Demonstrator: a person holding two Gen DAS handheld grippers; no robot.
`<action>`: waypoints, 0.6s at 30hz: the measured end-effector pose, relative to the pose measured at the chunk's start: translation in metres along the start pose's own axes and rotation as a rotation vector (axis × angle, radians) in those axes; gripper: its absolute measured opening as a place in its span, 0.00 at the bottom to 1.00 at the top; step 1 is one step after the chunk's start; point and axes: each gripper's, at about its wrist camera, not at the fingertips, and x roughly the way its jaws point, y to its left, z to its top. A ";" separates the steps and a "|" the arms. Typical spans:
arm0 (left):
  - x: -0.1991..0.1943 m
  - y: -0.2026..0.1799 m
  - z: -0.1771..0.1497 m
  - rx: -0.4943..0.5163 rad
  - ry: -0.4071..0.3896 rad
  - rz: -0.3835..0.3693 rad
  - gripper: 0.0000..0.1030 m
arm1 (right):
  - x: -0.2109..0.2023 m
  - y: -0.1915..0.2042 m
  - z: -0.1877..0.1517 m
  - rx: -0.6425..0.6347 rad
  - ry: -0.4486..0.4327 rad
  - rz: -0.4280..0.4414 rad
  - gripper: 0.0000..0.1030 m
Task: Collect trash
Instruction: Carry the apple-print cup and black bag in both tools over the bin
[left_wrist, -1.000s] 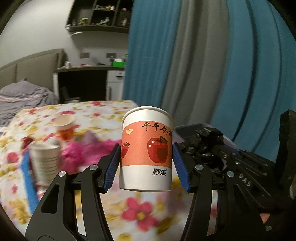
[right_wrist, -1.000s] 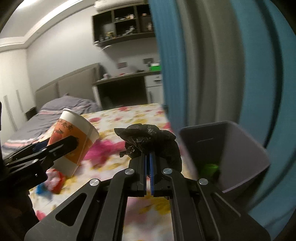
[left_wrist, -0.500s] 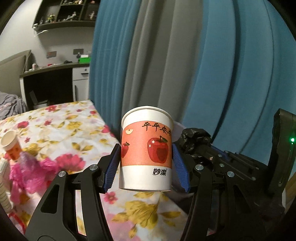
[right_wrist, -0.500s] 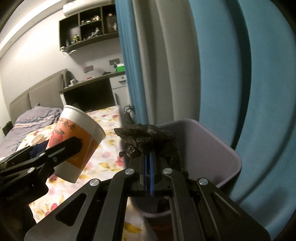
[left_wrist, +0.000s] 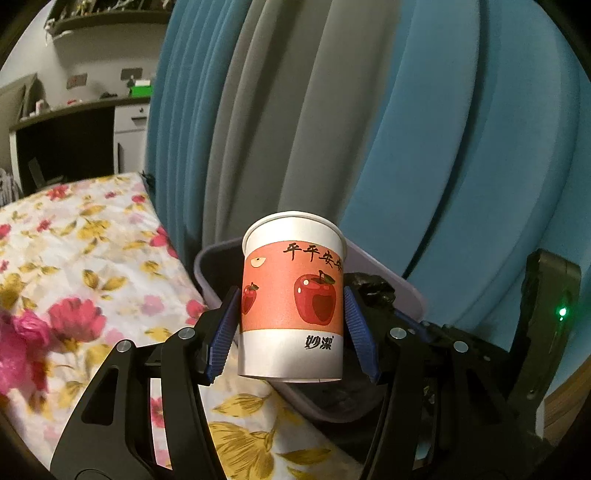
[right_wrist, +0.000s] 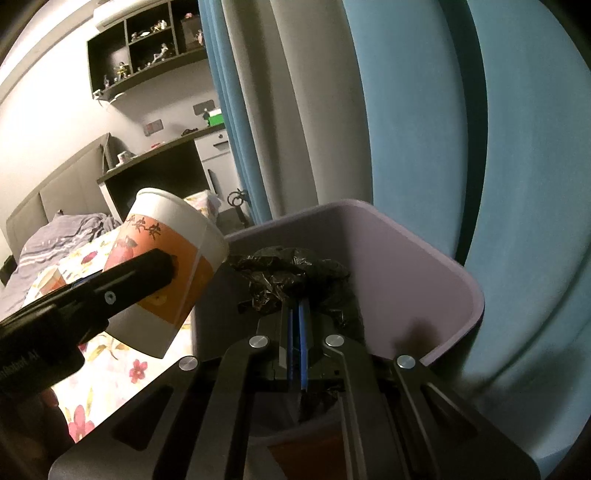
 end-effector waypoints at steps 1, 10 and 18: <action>0.004 0.000 0.000 -0.003 0.008 -0.005 0.54 | 0.000 0.000 -0.001 0.000 0.003 -0.001 0.04; 0.021 0.001 -0.002 -0.026 0.040 -0.035 0.54 | 0.010 -0.010 -0.004 0.012 0.028 -0.008 0.04; 0.031 0.001 -0.005 -0.048 0.066 -0.055 0.54 | 0.015 -0.012 -0.004 0.017 0.044 -0.010 0.04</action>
